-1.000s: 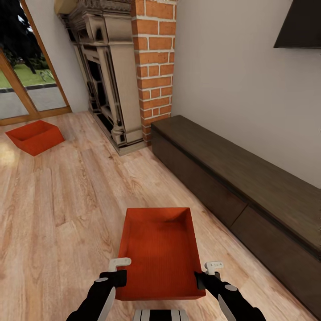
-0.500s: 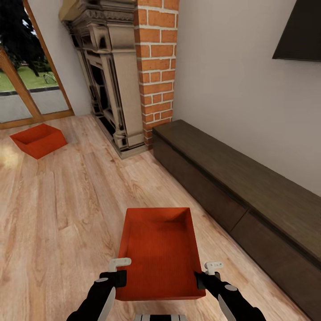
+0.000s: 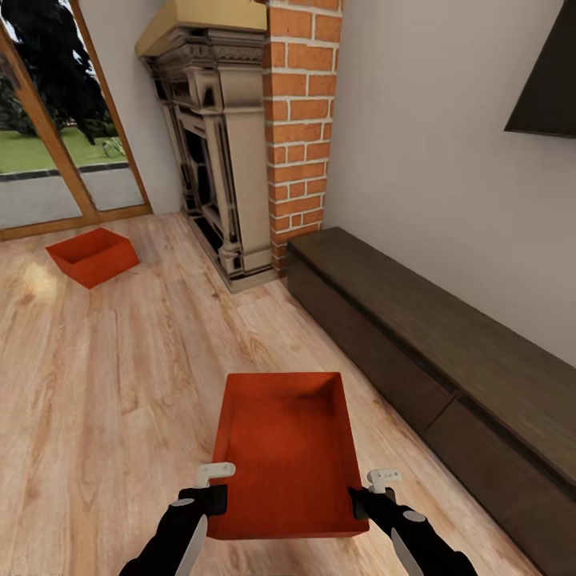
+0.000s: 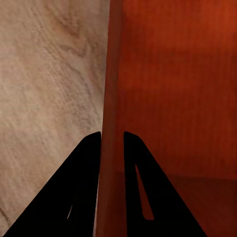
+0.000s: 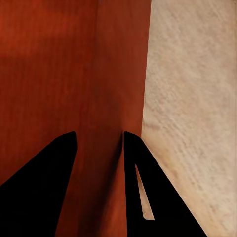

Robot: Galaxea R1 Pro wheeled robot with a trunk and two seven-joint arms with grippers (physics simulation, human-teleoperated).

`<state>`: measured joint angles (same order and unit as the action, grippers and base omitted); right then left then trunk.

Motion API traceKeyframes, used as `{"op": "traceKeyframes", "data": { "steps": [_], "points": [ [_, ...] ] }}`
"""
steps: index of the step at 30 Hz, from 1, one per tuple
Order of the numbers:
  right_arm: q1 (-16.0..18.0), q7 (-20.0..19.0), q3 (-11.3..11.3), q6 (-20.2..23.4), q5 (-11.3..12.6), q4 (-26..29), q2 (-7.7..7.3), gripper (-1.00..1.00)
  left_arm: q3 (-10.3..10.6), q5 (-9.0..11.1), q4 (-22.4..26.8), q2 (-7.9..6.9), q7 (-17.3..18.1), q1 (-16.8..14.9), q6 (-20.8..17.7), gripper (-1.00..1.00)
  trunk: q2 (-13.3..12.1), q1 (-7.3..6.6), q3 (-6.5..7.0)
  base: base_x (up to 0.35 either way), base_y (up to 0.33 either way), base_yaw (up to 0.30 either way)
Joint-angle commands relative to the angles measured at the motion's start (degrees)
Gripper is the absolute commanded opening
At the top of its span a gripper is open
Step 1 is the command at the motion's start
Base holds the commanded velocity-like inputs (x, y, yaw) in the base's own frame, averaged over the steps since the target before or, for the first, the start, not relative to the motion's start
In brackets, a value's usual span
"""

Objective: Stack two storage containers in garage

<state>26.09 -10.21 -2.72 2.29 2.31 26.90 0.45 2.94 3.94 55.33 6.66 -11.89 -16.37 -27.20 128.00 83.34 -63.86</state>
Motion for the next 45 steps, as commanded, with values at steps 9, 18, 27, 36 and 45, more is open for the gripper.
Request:
{"op": "traceKeyframes", "data": {
  "steps": [9, 18, 27, 36, 45],
  "points": [
    [-0.1, -0.5, -0.7, 0.3, 0.8, 0.1, -0.01, -1.0, -0.5, 0.0, 0.2, -0.06, -0.4, -0.1, -0.2, -1.0, -3.6, -1.99, 2.38, 0.0, 0.0, 0.138],
    [-0.1, -0.5, -0.7, 0.3, 0.8, 0.1, -0.01, -1.0, -0.6, 0.0, 0.2, -0.2, -0.4, -0.1, 1.1, -1.0, -7.2, -3.97, 4.76, 0.0, 0.0, 0.155],
    [-0.1, -0.5, -0.8, 0.3, 0.8, 0.1, -0.01, -1.0, -0.8, 0.0, -0.7, -0.33, -0.4, -0.1, 1.2, -1.0, -10.8, -5.94, 7.13, 0.0, 0.0, 0.161],
    [-0.1, -0.4, -0.9, 0.3, 0.9, 0.1, -0.01, -1.0, -0.6, 0.0, -2.1, -0.33, -0.5, -0.1, 3.2, -1.0, -14.4, -7.92, 9.5, 0.0, 0.0, 0.161],
    [-0.1, -0.4, -0.9, 0.3, 0.7, 0.1, -0.01, -1.0, -0.6, 0.0, -2.2, -0.38, -0.5, -0.1, 3.3, -1.0, -18.0, -9.9, 11.87, 0.0, 0.0, 0.161]
  ]
}}
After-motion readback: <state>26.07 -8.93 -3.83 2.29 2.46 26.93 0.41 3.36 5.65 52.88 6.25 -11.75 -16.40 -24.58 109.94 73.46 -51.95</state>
